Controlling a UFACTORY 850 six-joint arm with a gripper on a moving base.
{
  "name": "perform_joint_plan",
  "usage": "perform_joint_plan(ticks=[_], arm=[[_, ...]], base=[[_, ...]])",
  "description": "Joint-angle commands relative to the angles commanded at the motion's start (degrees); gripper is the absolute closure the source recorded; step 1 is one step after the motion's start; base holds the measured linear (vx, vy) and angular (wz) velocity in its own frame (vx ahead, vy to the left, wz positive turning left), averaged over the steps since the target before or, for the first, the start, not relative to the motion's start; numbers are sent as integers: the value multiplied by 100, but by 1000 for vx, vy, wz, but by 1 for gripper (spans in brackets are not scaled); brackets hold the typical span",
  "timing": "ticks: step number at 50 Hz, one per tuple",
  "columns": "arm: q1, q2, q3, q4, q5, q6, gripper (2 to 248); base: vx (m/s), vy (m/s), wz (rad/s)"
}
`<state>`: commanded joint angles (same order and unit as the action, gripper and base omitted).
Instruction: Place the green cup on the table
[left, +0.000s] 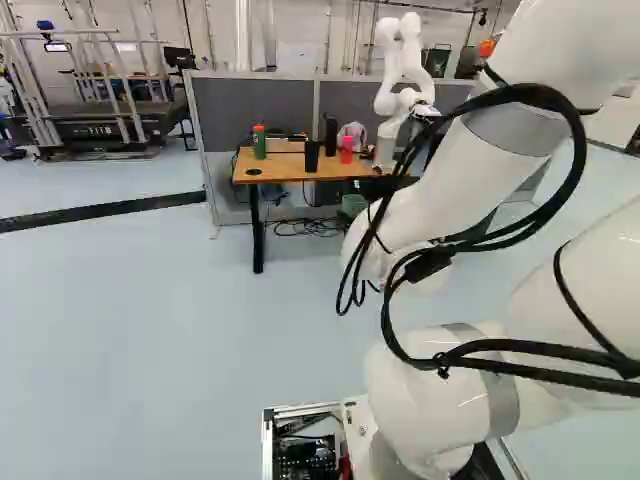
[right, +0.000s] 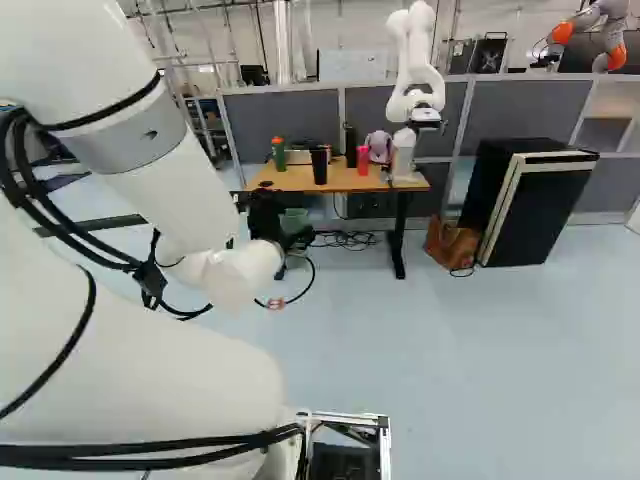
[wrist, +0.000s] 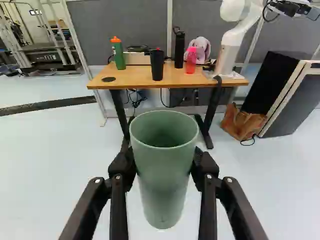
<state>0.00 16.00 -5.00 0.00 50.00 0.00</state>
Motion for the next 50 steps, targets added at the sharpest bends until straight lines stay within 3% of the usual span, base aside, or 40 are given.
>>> perform_joint_plan(ticks=[23, 50], arm=[[0, 0, 0, 0, 0, 0, 124], [0, 0, 0, 0, 0, 0, 124]], base=[[42, 6, -16], [215, 199, 126]])
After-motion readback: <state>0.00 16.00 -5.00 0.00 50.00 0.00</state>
